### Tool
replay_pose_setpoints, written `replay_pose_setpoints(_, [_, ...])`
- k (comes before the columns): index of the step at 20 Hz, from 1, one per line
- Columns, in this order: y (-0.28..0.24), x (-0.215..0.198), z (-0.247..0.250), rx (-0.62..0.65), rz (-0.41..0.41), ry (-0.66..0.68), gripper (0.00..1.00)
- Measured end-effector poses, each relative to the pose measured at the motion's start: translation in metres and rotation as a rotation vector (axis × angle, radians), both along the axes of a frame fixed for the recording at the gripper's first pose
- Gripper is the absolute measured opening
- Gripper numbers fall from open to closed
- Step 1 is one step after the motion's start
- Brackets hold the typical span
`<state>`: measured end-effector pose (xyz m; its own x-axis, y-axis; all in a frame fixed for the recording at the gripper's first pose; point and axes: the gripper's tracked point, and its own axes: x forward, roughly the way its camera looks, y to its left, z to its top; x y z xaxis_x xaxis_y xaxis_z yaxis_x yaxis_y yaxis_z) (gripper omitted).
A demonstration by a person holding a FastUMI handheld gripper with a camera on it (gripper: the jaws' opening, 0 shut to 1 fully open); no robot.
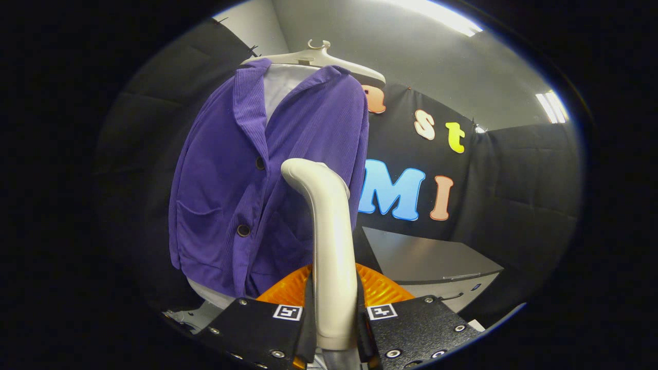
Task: Iron the clothes twice with a garment steamer, once on the left side and once on the right side.
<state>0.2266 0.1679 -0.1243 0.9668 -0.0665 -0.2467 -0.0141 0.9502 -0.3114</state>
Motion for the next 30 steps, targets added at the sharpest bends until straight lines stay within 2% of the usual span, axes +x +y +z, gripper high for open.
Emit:
replay_pose_setpoints(11, [-0.010, -0.037, -0.085, -0.068, 0.022, 0.133, 0.31])
replay_pose_setpoints(19, [-0.013, -0.067, -0.150, -0.009, 0.029, 0.285, 0.31])
replay_pose_setpoints(24, [-0.020, -0.079, -0.139, 0.041, 0.024, 0.311, 0.31])
replay_pose_setpoints(26, [-0.020, -0.086, -0.120, 0.088, 0.034, 0.284, 0.31])
replay_pose_setpoints(30, [-0.019, -0.087, -0.068, 0.091, 0.068, 0.210, 0.31])
